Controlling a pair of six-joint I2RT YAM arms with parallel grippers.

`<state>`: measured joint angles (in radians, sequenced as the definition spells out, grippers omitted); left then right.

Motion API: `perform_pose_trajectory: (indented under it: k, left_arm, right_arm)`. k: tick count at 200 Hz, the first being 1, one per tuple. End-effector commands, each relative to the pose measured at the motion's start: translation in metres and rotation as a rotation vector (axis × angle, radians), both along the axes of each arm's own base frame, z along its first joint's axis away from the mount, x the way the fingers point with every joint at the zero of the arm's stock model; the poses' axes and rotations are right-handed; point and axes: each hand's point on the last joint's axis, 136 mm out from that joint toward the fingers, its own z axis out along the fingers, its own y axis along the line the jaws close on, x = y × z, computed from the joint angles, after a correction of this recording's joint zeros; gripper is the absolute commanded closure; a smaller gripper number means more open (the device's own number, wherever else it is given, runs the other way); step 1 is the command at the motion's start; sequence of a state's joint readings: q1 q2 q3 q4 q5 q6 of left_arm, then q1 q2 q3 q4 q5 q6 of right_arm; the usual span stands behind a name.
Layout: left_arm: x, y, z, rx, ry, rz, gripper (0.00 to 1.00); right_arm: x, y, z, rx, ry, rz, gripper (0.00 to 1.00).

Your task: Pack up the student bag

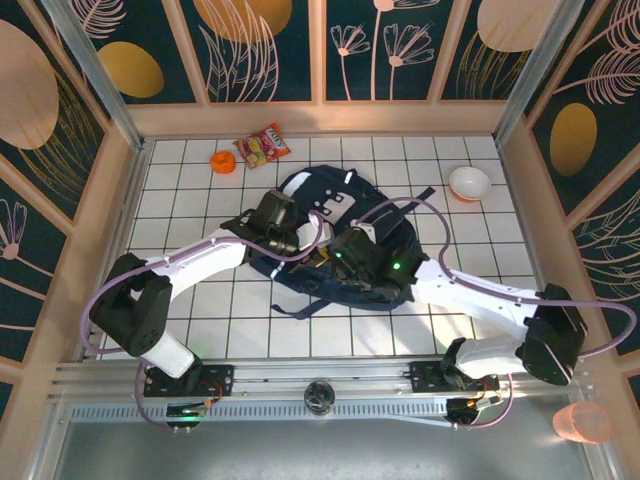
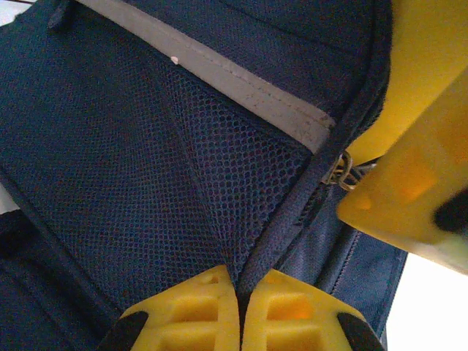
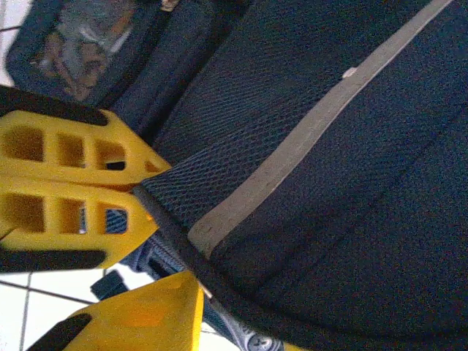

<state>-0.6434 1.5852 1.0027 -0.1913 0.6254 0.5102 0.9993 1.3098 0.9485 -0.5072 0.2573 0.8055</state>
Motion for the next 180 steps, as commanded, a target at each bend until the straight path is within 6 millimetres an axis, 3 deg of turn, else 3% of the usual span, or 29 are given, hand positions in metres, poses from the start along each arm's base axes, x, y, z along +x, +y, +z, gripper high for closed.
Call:
perform_pose_trajectory:
  k: [1,39,79,141,180]
  left_arm:
    - [-0.015,-0.012,0.03,-0.099,0.05,-0.072,1.0]
    - [-0.013,-0.01,0.029,-0.083,0.032,-0.064,1.0]
    - [-0.008,0.0,0.013,-0.015,-0.007,-0.041,1.0]
    - [0.008,0.039,-0.012,0.107,-0.109,0.012,1.0]
    - [0.012,0.054,-0.016,0.132,-0.162,0.023,1.0]
  right_arm:
    - [0.011,-0.033,-0.014,-0.179,-0.013,-0.129,0.69]
    - [0.01,-0.06,-0.015,-0.293,-0.012,-0.208,0.82]
    - [0.009,-0.074,-0.006,-0.324,-0.019,-0.199,1.0]
    - [0.007,-0.097,0.008,-0.207,0.024,-0.08,1.0]
    - [0.005,-0.089,0.01,-0.089,0.032,0.054,1.0]
